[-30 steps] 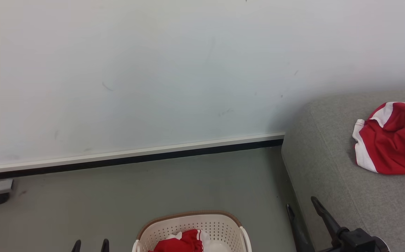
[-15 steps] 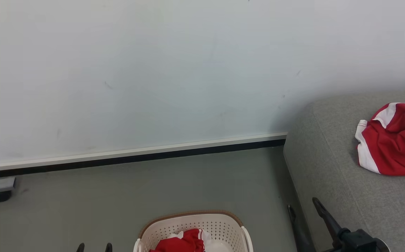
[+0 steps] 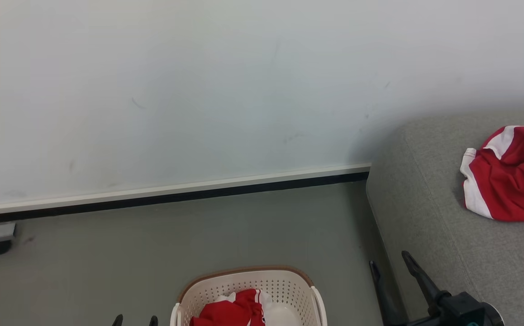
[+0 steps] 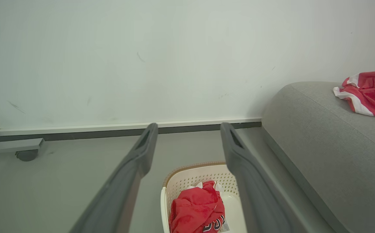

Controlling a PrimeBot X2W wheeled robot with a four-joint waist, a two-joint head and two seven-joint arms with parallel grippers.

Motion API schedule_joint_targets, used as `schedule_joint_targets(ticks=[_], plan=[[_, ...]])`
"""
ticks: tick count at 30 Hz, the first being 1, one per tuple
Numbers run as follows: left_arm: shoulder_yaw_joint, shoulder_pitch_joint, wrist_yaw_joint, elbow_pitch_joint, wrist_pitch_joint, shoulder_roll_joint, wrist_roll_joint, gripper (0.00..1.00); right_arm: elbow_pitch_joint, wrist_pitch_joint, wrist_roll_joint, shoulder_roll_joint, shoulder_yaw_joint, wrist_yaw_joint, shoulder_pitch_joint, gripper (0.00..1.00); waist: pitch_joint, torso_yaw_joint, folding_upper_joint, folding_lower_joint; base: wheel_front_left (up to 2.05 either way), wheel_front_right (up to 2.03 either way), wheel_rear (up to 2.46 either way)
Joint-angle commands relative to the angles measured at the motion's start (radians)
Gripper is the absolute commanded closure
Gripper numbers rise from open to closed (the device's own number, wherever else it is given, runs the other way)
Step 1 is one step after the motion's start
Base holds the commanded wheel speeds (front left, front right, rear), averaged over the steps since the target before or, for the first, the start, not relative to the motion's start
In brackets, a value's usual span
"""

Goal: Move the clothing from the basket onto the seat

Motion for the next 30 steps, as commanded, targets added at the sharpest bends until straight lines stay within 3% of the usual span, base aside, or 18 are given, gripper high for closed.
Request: schedule_joint_targets(ticks=[1, 6, 15, 30], plan=[[-0.004, -0.019, -0.005, 0.012, -0.005, 0.0, 0.003, 0.0, -0.004, 0.0, -0.003, -0.003, 0.004, -0.001, -0.014, 0.0, 0.02, -0.009, 0.0, 0.0001, 0.0, 0.0, 0.0], [-0.037, -0.068, -0.019, 0.079, -0.005, 0.0, 0.018, 0.0, -0.015, 0.0, -0.009, -0.01, 0.012, -0.001, -0.062, 0.0, 0.08, -0.026, 0.0, 0.0001, 0.0, 0.0, 0.0], [-0.106, -0.274, -0.042, 0.225, -0.005, 0.023, 0.008, 0.0, -0.055, 0.0, -0.028, -0.023, 0.013, -0.001, -0.238, 0.0, 0.308, -0.073, 0.0, 0.0001, 0.0, 0.0, 0.0], [-0.353, -0.713, -0.044, 0.601, -0.005, 0.128, 0.039, 0.0, -0.164, 0.0, -0.077, 0.011, -0.003, -0.001, -0.442, 0.0, 0.645, -0.146, 0.0, 0.0001, 0.0, 0.0, 0.0]])
